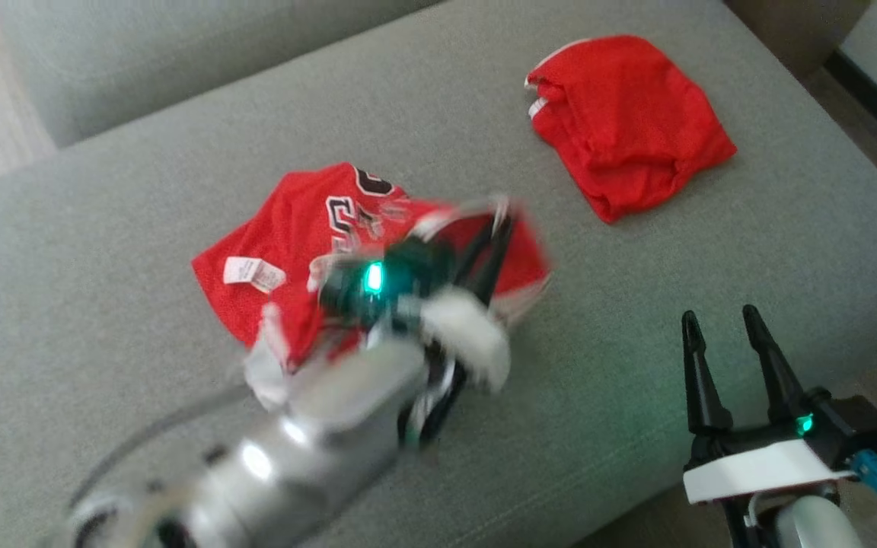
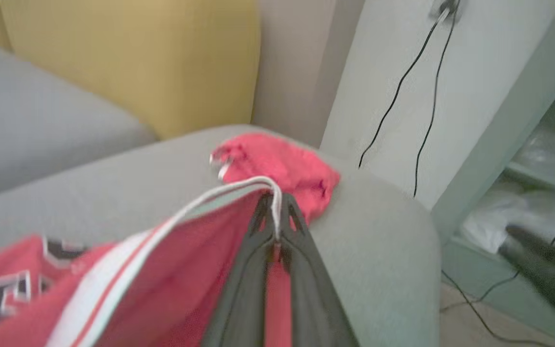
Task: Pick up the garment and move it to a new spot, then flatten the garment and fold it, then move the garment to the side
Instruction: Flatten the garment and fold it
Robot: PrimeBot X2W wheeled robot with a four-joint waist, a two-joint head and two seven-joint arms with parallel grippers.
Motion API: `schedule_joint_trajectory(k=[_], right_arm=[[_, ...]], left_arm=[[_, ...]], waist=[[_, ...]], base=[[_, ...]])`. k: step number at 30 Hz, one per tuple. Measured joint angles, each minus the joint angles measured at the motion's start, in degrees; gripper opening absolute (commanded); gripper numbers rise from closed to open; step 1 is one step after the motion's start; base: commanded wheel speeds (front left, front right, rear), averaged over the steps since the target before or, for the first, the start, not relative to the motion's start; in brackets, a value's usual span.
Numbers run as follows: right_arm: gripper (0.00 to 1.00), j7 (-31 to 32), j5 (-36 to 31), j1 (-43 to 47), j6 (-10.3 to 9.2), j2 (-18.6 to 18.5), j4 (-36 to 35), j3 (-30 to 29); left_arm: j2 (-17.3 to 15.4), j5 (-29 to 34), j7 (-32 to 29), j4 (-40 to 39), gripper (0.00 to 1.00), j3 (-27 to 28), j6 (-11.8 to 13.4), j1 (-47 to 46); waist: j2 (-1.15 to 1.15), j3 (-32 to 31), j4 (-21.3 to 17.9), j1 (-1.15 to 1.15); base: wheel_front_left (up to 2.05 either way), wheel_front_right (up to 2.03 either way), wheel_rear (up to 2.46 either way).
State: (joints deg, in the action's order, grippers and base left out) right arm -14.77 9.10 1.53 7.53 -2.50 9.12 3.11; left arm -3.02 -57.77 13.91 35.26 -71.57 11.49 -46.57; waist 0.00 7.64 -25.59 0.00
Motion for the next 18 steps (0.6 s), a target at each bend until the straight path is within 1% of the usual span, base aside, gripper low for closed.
schedule_joint_trajectory(k=[2, 3, 7, 10, 11, 13, 15, 16, 18], right_arm=[[1.00, 0.0, 0.0, 0.3, 0.00, 0.0, 0.0, 0.1], [1.00, 0.0, 0.0, 0.5, 0.00, 0.0, 0.0, 0.0], [1.00, 0.0, 0.0, 2.0, 0.00, 0.0, 0.0, -0.1], [1.00, 0.0, -0.1, 3.9, 0.00, 0.0, -0.1, -0.9], [1.00, 0.0, -0.1, 3.9, 0.00, 0.0, -0.1, -0.9], [1.00, 0.0, -0.4, 4.8, 0.00, 0.0, -0.2, -1.9], [1.00, 0.0, -0.6, 5.7, 0.00, 0.0, -0.5, -2.5], [1.00, 0.0, -0.6, 6.1, 0.00, 0.0, -0.7, -2.9], [1.00, 0.0, -0.6, 6.5, 0.00, 0.0, -0.9, -3.5]], left_arm=[[0.1, -0.7, 0.3, -1.6, 0.00, 1.9, -0.7, -4.1], [0.1, -1.2, 0.4, -2.2, 0.00, 3.5, -1.5, -6.3], [0.6, -2.8, 0.4, -3.0, 0.00, 12.3, -3.9, -15.6], [1.2, -3.4, 0.5, -3.0, 0.00, 19.8, -5.7, -21.4], [1.2, -3.4, 0.5, -3.0, 0.00, 19.8, -5.7, -21.4], [1.4, -3.4, 0.8, -3.1, 0.00, 24.7, -6.5, -23.4], [1.2, -3.4, 0.9, -3.7, 0.00, 28.6, -6.8, -23.3], [0.8, -3.5, 0.9, -4.3, 0.00, 30.1, -6.7, -22.7], [-1.1, -3.6, 0.9, -5.5, 0.00, 32.2, -6.3, -19.2]], waist=[[0.00, -1.2, 0.3, 0.00], [0.00, -1.8, 0.5, 0.00], [0.00, -4.5, 1.8, 0.00], [0.00, -6.4, 3.5, -0.01], [0.00, -6.4, 3.5, -0.01], [0.00, -7.4, 5.0, -0.01], [0.00, -8.2, 6.9, -0.01], [0.00, -8.5, 7.9, -0.01], [0.00, -9.0, 10.0, -0.01]], base=[[0.00, 0.00, 0.00], [0.00, 0.00, 0.00], [0.00, 0.00, 0.00], [0.00, 0.00, 0.00], [0.00, 0.00, 0.00], [0.00, 0.00, 0.00], [0.00, 0.00, 0.00], [0.00, 0.00, 0.00], [0.00, 0.00, 0.00]])
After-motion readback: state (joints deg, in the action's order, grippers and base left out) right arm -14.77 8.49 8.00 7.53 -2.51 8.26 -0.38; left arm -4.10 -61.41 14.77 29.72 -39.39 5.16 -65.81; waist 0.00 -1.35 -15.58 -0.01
